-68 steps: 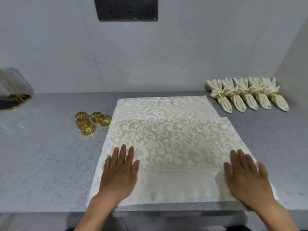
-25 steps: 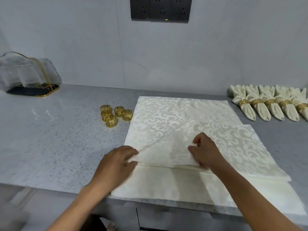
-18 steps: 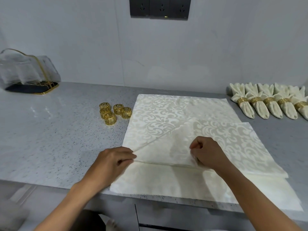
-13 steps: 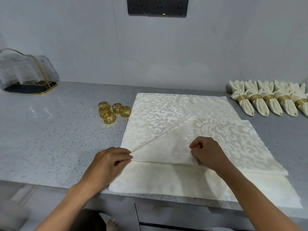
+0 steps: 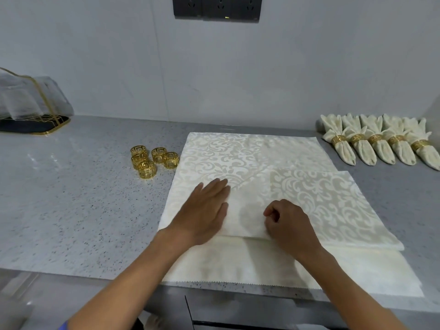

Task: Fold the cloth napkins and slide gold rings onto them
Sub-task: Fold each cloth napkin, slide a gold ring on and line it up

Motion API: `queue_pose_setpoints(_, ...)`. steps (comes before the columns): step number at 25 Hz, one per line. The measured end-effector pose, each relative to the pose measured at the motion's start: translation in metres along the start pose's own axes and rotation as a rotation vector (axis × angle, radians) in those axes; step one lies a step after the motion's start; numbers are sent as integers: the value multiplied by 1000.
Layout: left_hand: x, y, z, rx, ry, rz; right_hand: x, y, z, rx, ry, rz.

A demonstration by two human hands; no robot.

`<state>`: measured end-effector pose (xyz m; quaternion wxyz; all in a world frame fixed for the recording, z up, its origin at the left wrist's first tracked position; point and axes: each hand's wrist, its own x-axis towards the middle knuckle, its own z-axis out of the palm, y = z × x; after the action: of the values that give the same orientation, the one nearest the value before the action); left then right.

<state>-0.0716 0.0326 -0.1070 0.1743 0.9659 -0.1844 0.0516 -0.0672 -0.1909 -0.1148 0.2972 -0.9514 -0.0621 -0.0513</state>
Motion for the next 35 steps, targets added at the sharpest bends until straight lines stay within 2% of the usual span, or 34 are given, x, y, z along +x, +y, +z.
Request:
queue_pose_setpoints(2, 14, -2, 23, 100, -139, -9, -6, -2, 3, -140, 13, -34)
queue_pose_setpoints(3, 14, -5, 33, 145, -157, -17, -8, -4, 4, -245, 10, -47)
queue_pose_setpoints(5, 13, -10, 41, 183, -122, -20, 1, -16, 7, -386, 56, -144)
queue_pose_setpoints(7, 14, -12, 44, 172, -92, -1, 32, -27, 12, -358, 101, -302)
queue_pose_setpoints(8, 14, -11, 43, 161, -81, 2, 52, -26, 15, -364, 55, -331)
queue_pose_setpoints(9, 14, -11, 42, 153, -72, 2, 71, -21, 19, -396, -15, -311)
queue_pose_setpoints(11, 13, -9, 42, 147, -71, 9, 94, 0, 28, -440, -170, -144)
queue_pose_setpoints(13, 10, -8, 39, 135, -69, 1, 99, 14, 39, -398, -206, -67)
queue_pose_setpoints(14, 10, -9, 39, 132, -70, -4, 99, 16, 39, -327, -178, -90)
queue_pose_setpoints(17, 12, -10, 41, 149, -82, -2, 108, 47, 5, -151, 52, -122)
queue_pose_setpoints(19, 13, -11, 41, 157, -115, -17, 117, 94, -35, -335, 69, -122)
queue_pose_setpoints(22, 15, -9, 39, 159, -140, -30, 129, 144, -95, -556, -163, 133)
queue_pose_setpoints(25, 13, -8, 39, 182, -147, -31, 145, 162, -124, -468, -252, 296)
queue_pose_setpoints(29, 13, -7, 39, 137, -135, -45, 146, 185, -135, -106, -132, 333)
queue_pose_setpoints(32, 14, -4, 35, 146, -109, -28, 127, 190, -133, 71, 84, 306)
queue_pose_setpoints(35, 6, 9, 27, 261, 109, 134, 93, 166, -121, 9, 280, 189)
